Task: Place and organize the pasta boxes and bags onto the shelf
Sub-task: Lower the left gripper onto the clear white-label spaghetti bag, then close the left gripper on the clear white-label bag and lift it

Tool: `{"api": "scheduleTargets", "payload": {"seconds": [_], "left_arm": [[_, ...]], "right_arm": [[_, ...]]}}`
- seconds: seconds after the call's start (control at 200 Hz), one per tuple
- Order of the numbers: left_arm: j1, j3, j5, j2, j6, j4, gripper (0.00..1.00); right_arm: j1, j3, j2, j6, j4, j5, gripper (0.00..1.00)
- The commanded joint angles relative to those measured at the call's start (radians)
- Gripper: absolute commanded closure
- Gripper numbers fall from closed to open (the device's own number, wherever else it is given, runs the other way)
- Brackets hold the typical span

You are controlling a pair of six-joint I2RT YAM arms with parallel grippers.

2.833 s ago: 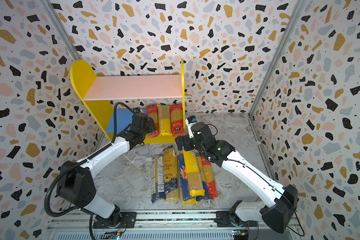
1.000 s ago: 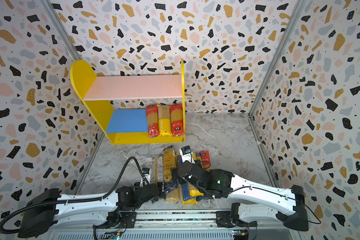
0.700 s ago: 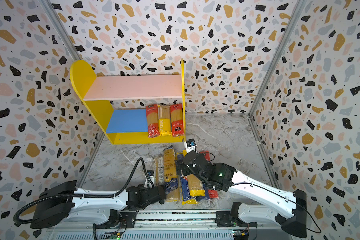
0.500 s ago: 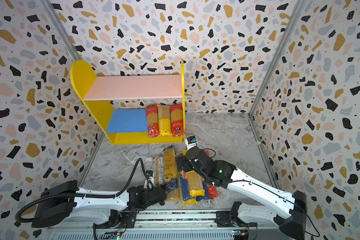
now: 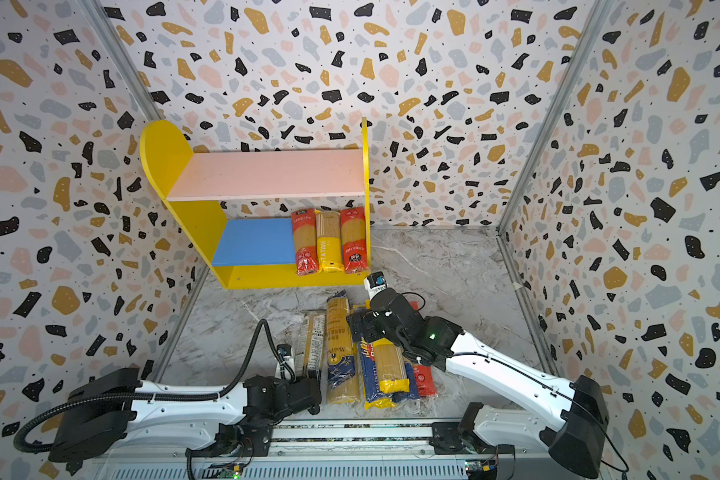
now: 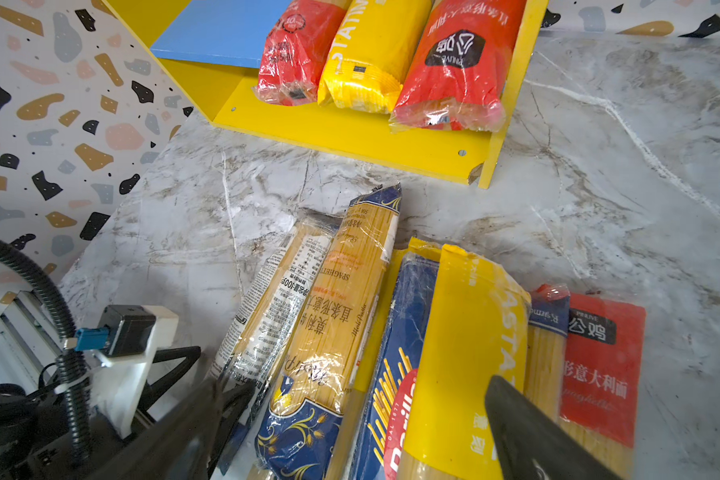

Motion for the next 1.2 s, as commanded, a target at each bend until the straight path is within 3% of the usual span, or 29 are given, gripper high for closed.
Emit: {"api": "scheduleTargets", "payload": {"seconds": [0.0, 0.31, 0.746, 0.856, 0.991, 1.196], "left_arm": [[0.006, 0.024, 0.007, -0.013, 0.037, -0.053, 0.00], [-0.007, 0.106, 0.020, 0.083, 0.092, -0.016, 0.01], [-0.007, 0.048, 0.078, 0.245, 0.095, 0.119, 0.00], [-0.006, 0.031, 0.090, 0.273, 0.093, 0.150, 0.04], [-0.005, -0.007, 0.106, 0.272, 0.080, 0.191, 0.19], [-0.004, -0.024, 0.109, 0.238, 0.079, 0.171, 0.55]], "right_arm": [[-0.020, -0.009, -0.032, -0.021, 0.018, -0.029, 0.01], [-0.044, -0.031, -0.047, -0.024, 0.011, -0.043, 0.01], [-0.068, -0.056, -0.100, -0.020, -0.008, -0.047, 0.01], [-0.071, -0.056, -0.106, -0.020, -0.014, -0.048, 0.01], [-0.075, -0.060, -0.114, -0.020, -0.014, -0.048, 0.01], [-0.080, -0.044, -0.100, -0.030, -0.013, -0.062, 0.01]]}}
